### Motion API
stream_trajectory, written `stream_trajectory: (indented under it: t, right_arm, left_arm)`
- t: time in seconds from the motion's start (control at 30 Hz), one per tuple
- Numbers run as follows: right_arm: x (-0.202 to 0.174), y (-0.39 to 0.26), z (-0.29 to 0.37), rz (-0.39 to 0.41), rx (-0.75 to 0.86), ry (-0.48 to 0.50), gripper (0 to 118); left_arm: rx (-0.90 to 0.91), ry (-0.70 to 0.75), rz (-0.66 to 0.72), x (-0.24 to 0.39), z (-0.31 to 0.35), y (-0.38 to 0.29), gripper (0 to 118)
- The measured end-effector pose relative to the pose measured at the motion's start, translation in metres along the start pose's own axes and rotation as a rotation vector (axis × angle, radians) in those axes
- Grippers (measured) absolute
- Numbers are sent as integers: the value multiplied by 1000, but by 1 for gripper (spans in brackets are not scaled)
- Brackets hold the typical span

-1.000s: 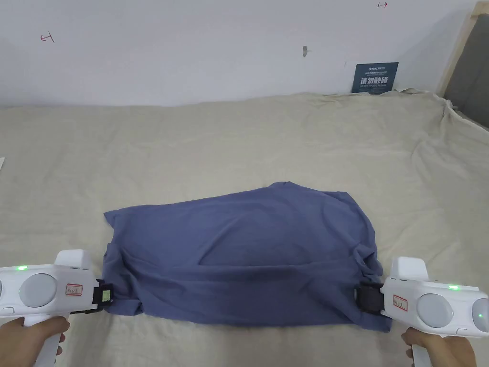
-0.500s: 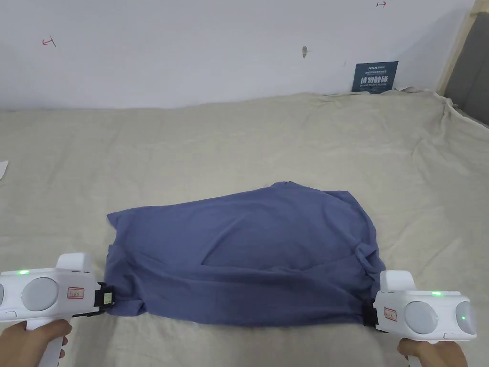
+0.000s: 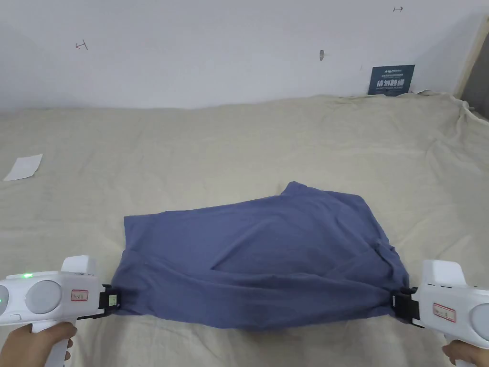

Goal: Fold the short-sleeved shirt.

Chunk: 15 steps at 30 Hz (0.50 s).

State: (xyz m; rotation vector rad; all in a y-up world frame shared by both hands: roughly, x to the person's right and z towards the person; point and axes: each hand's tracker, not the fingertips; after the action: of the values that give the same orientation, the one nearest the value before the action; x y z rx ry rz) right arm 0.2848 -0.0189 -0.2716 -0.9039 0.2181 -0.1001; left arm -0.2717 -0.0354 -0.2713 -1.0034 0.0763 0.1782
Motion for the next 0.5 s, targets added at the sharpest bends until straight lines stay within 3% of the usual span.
stream_trajectory:
  t: [0.3, 0.5]
  right_arm:
    - [15, -48, 28, -29, -61, 43, 5]
    - [20, -80, 4, -58, -127, 0, 5]
  left_arm:
    - [-53, 0, 41, -18, 22, -66, 6]
    - [-114, 26, 64, -19, 6, -93, 6]
